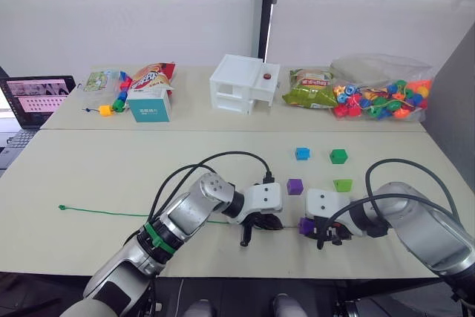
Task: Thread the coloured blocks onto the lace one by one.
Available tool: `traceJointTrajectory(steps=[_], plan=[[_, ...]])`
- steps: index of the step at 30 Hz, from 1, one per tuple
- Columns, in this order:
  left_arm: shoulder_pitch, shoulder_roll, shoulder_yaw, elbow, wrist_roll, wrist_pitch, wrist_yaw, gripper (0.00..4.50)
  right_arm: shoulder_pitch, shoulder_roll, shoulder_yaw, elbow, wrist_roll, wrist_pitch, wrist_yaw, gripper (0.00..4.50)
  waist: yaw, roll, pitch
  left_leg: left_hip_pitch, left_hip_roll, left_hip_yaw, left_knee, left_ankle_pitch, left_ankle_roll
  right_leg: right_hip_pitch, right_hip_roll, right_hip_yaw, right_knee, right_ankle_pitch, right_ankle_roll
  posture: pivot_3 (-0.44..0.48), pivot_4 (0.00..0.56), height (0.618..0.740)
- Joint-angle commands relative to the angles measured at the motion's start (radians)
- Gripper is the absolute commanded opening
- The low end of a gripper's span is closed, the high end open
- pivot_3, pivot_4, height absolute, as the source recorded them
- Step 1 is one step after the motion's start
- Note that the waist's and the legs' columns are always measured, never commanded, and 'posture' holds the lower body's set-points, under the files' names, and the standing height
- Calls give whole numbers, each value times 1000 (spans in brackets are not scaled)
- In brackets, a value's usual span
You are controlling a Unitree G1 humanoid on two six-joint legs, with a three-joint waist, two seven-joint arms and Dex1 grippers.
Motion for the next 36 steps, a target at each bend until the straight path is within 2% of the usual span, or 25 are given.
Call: traceJointTrajectory(steps=[1,8,14,27,36], plan=[[-25,-16,-10,5,13,-8,4,0,-6,-7,-19,-32,11,4,-7,1323,0,0,0,0,0,0,0,0,0,0,0,0,0,0,0,0,150,740],[-40,-52,-17,42,31,-43,17,0,-6,-2,-19,-39,16,10,-13,1323,0,0,0,0,0,0,0,0,0,0,0,0,0,0,0,0,150,740],[-81,-129,-19,133,46,-120,29,0,-12,20,-2,-50,20,23,-23,1323,1,0,0,0,0,0,0,0,0,0,0,0,0,0,0,0,150,740],[-51,-178,27,112,14,-88,40,0,-11,40,6,-60,25,41,-39,1323,0,0,0,0,0,0,0,0,0,0,0,0,0,0,0,0,150,740],[-32,-127,49,59,10,-52,28,2908,-25,43,16,-32,14,21,-33,1323,-1,0,0,0,0,0,0,0,0,0,0,0,0,0,0,0,150,740]])
